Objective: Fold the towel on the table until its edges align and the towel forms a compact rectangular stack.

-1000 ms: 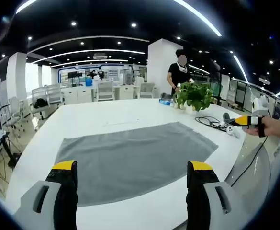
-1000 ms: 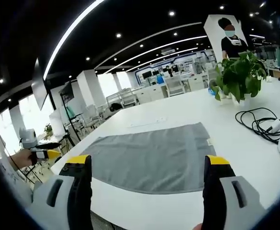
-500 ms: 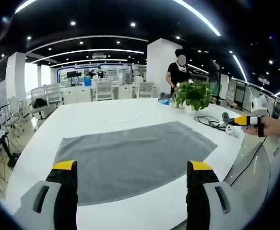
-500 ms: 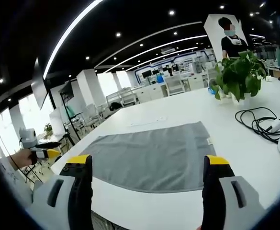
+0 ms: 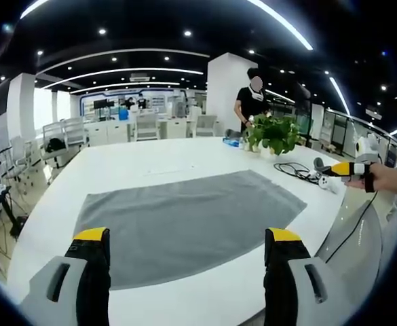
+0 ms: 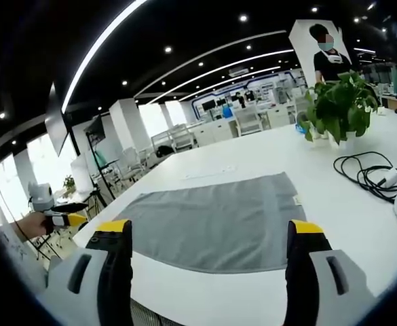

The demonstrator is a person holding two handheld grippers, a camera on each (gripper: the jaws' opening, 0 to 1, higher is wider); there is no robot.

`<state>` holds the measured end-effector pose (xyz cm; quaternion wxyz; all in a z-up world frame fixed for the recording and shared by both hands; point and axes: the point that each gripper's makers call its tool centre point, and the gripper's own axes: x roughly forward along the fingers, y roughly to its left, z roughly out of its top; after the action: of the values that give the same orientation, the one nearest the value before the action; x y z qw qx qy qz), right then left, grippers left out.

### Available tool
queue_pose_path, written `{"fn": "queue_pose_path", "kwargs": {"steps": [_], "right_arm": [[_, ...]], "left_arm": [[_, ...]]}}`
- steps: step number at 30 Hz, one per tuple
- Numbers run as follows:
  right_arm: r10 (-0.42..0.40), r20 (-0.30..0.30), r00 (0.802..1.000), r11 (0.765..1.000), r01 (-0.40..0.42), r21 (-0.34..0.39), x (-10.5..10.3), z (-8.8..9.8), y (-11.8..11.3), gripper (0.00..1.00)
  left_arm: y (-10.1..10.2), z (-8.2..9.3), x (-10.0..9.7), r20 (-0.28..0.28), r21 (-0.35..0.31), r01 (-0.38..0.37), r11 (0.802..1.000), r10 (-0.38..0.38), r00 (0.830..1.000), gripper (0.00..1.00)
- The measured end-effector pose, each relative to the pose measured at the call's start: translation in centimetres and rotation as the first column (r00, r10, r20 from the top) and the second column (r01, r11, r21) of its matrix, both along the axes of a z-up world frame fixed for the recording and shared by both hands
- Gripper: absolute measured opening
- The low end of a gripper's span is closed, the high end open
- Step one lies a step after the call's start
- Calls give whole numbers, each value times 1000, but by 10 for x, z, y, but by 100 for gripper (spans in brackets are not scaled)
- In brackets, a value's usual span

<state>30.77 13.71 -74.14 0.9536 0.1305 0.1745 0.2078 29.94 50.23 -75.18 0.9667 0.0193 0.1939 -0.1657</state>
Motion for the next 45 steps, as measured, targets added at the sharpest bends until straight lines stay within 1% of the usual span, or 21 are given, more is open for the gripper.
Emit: {"fn": "queue_pose_path", "kwargs": {"steps": [7,11,18,22,24,26,27,31,33,39,45], "right_arm": [[4,0,1000,1000,-4,-21,3,-1,-8,95],[0,17,1000,999,0,-45,7,5,-15,94],[-1,34,999,999,2,-41,11,11,-16,94],[7,31,999,999,-6,-50,13,11,-18,94],[9,33,999,998,-7,-60,15,13,-21,94],[8,38,999,998,-6,-65,17,16,-24,93],[8,36,999,998,-6,-67,18,17,-25,93],[3,44,999,996,1,-87,23,22,-33,93],[4,48,999,996,1,-89,25,23,-36,93],[4,54,999,995,2,-103,30,27,-44,92],[-3,55,998,994,9,-110,38,28,-56,92]], "left_arm": [[-8,-1,0,-8,3,22,1000,-22,1000,97],[-17,-1,3,-12,9,42,999,-42,999,97],[-36,5,10,-2,9,81,997,-81,997,97],[-52,10,14,12,8,119,993,-119,993,97],[-62,11,16,14,12,140,990,-140,990,97],[-71,12,18,14,60,174,983,-175,984,96],[-74,12,18,12,64,179,982,-180,984,96],[-91,19,22,31,51,215,975,-217,976,95],[-100,21,23,36,61,235,970,-238,971,95],[-120,23,26,39,75,282,957,-285,958,95],[-143,20,27,27,79,326,942,-329,944,95]]}}
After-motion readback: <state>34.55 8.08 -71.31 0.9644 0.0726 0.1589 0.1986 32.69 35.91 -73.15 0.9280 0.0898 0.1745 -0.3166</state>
